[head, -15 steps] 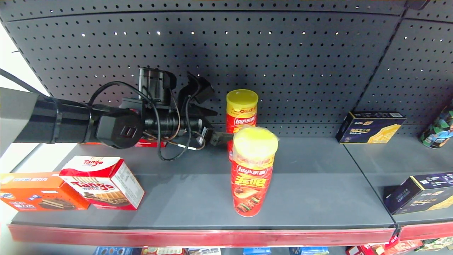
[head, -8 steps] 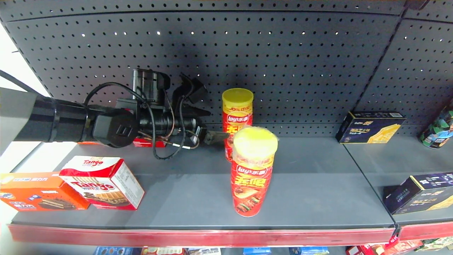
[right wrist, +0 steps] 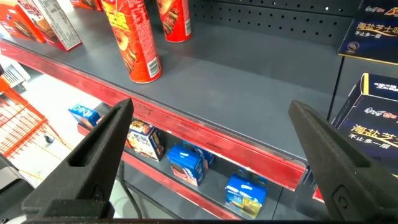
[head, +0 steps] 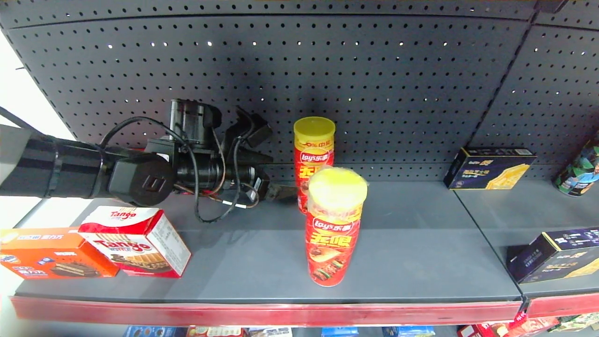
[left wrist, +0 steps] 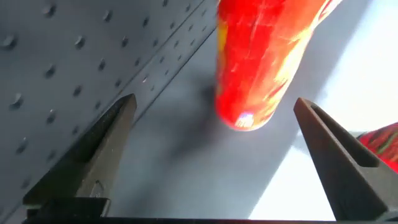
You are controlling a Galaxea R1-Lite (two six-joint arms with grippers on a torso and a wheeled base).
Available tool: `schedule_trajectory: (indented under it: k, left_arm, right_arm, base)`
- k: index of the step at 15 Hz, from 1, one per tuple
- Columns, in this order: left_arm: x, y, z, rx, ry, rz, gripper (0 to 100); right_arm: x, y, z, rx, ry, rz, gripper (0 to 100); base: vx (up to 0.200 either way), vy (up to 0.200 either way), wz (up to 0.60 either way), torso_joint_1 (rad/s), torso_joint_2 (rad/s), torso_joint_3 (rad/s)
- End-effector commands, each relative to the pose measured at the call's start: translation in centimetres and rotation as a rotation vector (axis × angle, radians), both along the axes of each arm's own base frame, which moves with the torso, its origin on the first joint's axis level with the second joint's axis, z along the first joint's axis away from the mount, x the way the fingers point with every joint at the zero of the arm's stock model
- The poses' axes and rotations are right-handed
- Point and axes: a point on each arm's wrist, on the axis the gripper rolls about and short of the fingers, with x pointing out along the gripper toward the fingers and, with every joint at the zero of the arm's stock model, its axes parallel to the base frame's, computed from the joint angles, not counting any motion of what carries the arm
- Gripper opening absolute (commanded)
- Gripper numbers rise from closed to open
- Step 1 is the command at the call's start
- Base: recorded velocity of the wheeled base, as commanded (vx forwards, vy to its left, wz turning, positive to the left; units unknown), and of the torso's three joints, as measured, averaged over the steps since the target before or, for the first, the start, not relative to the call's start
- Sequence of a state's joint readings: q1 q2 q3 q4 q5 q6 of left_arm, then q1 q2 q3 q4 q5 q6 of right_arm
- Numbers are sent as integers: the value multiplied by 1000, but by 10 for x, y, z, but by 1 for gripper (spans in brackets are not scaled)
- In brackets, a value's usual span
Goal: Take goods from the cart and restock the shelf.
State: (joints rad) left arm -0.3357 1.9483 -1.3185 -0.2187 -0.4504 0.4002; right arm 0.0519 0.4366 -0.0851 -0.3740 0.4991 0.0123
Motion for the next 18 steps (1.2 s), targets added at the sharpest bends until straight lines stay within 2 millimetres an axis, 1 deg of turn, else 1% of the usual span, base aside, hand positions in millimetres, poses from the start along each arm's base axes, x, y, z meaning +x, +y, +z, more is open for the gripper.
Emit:
schedule_trajectory:
  k: [1, 3, 6, 8, 12, 18]
  left_arm:
    - [-12, 4, 6, 11, -9, 25, 100]
    - [-14, 5, 9, 25, -23, 63, 100]
    - [-9, 4, 15, 37, -54, 119, 100]
    - [0, 1, 12, 48, -60, 145, 100]
    - [7, -7, 1, 58, -41, 137, 100]
    - [20, -15, -8, 69, -37, 149, 100]
  right_arm:
    - [0, 0, 0, 0, 1, 3, 100]
    - [0, 0, 0, 0, 1, 4, 100]
    - [0, 0, -1, 0, 1, 1, 100]
    - [-2, 0, -1, 0, -8, 1, 100]
    - [-2, 0, -1, 0, -11, 1, 100]
    - [-2, 0, -1, 2, -12, -5, 100]
  base:
    - [0, 0, 0, 0, 0, 0]
    - [0, 0, 0, 0, 0, 0]
    - [0, 0, 0, 0, 0, 0]
    - [0, 0, 0, 0, 0, 0]
    - [0, 0, 0, 0, 0, 0]
    - [0, 0, 0, 0, 0, 0]
